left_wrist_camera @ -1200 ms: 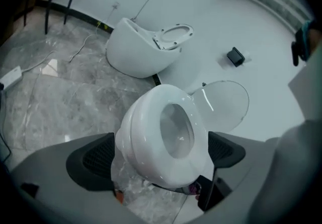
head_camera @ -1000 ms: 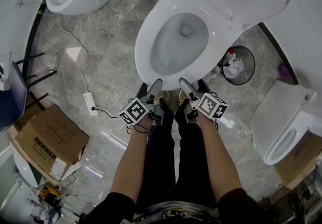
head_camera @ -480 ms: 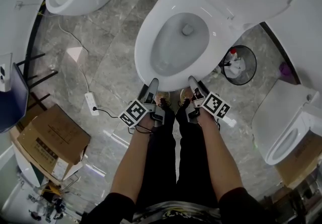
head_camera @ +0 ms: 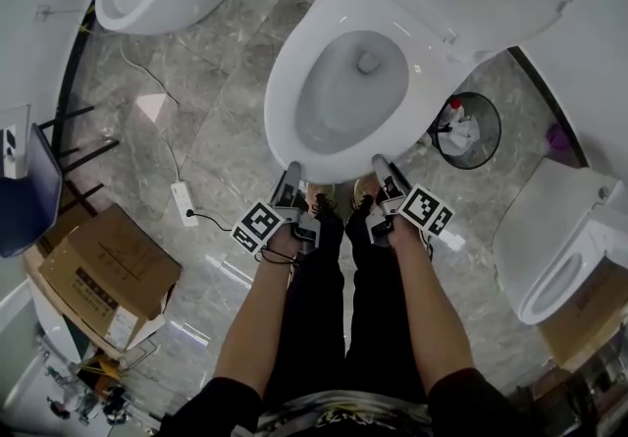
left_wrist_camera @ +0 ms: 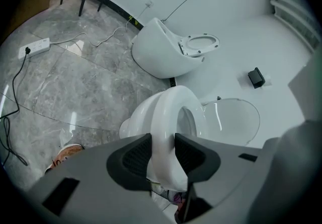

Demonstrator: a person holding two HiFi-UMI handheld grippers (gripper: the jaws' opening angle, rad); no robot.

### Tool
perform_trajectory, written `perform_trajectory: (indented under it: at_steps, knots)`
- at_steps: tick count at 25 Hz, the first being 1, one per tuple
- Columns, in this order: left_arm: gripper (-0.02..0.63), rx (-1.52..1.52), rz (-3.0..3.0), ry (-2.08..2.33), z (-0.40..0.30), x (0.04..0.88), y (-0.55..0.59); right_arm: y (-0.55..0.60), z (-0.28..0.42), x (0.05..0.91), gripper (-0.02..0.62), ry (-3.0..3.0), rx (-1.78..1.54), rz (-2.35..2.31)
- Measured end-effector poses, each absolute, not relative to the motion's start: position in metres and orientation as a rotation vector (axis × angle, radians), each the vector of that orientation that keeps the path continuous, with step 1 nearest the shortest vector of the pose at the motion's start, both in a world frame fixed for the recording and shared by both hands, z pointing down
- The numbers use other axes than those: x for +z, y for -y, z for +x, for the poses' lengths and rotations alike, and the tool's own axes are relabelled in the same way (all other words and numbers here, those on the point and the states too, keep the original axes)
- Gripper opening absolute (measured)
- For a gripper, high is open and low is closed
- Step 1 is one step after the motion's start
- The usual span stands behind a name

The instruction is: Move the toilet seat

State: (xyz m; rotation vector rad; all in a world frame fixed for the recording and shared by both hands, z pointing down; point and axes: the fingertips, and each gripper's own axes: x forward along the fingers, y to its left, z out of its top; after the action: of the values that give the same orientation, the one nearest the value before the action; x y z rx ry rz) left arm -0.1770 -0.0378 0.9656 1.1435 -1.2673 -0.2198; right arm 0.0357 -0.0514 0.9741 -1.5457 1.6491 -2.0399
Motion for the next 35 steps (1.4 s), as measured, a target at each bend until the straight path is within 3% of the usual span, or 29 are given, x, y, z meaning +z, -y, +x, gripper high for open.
perform_trajectory:
  at_steps: [14,18,29,35]
  knots:
    - [0.135,-0.393,1.217,1.142,-0.151,0.859,0.058,0.062,0.044,0.897,0.175,-1.481,-2.061,-1.421]
    - [0.102,-0.279,1.329,1.079,-0.119,0.822,0.07,0.069,0.052,0.865,0.176,-1.42,-2.039,-1.377]
    - [0.129,-0.516,1.293,0.964,-0.083,0.744,0.103,0.085,0.069,0.817,0.179,-1.28,-2.049,-1.311]
    - [0.158,-0.435,1.375,0.987,-0.074,0.717,0.12,0.1,0.081,0.788,0.179,-1.227,-2.017,-1.271]
